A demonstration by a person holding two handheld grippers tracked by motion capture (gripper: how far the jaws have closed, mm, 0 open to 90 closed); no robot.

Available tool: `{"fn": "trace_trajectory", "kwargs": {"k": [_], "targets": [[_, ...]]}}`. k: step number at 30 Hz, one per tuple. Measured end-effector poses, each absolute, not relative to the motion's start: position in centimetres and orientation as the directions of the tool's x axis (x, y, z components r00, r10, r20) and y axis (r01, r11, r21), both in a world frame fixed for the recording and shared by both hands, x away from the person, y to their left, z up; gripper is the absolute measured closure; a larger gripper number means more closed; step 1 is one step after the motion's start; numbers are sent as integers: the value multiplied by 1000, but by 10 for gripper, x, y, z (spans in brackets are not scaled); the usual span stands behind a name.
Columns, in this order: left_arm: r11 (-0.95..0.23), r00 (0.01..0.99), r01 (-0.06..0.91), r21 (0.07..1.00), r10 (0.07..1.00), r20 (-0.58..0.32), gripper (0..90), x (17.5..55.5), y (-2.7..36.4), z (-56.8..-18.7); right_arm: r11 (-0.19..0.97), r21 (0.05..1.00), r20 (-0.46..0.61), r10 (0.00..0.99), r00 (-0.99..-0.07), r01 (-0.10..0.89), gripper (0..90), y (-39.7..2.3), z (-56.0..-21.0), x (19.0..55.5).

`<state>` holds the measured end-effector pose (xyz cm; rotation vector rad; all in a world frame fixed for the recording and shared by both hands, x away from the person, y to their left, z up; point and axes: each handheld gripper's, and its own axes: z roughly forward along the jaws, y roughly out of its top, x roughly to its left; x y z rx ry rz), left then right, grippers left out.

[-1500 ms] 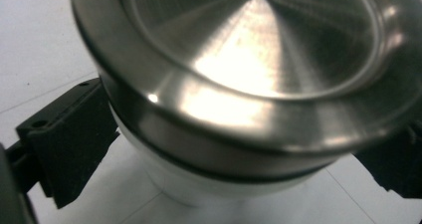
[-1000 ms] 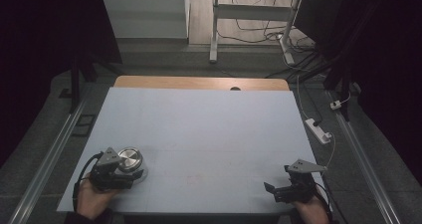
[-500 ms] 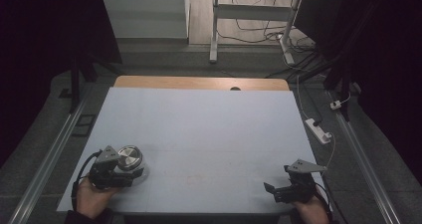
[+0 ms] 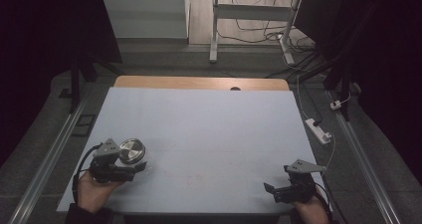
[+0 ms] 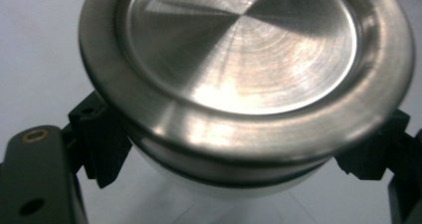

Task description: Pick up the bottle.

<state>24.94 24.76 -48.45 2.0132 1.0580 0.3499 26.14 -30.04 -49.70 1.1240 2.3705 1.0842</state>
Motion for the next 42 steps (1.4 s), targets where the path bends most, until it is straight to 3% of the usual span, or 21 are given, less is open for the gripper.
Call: {"fn": "trace_trajectory", "kwargs": {"k": [42], "targets": [[-493,813,408,769,579,-59,156,317,153,-443,403,745,51,760,-648,531,0,-301,-497,261]]}}
